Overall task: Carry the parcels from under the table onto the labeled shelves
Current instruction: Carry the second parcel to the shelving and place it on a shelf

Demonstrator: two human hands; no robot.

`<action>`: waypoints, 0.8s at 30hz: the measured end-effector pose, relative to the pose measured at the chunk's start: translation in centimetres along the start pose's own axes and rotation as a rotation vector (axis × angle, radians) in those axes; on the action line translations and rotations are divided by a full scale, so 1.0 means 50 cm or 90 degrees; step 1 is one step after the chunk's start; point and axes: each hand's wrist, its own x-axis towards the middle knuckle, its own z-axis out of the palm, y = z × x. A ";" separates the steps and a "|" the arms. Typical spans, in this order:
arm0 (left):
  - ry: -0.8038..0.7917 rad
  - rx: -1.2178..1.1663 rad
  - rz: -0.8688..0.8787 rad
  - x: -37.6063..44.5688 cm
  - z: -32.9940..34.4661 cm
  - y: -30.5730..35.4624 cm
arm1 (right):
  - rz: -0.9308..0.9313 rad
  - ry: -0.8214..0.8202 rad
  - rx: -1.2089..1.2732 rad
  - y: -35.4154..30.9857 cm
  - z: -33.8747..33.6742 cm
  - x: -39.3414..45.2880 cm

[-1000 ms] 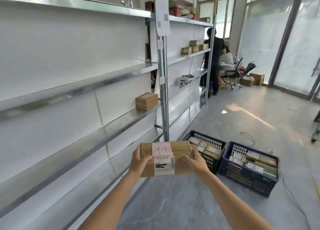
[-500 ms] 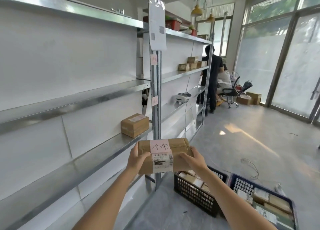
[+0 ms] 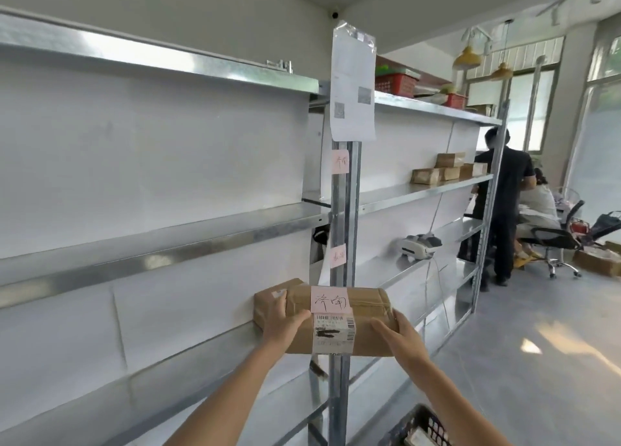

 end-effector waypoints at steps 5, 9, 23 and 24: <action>0.101 0.070 0.028 0.147 0.020 0.066 | -0.077 -0.092 0.020 -0.076 -0.038 0.186; 0.183 0.048 0.032 0.183 0.014 0.194 | -0.140 -0.165 0.028 -0.163 -0.040 0.311; 0.253 0.033 0.027 0.455 -0.129 0.281 | -0.241 -0.269 0.022 -0.329 0.129 0.694; 0.268 0.049 0.024 0.471 -0.133 0.281 | -0.245 -0.275 0.021 -0.334 0.143 0.713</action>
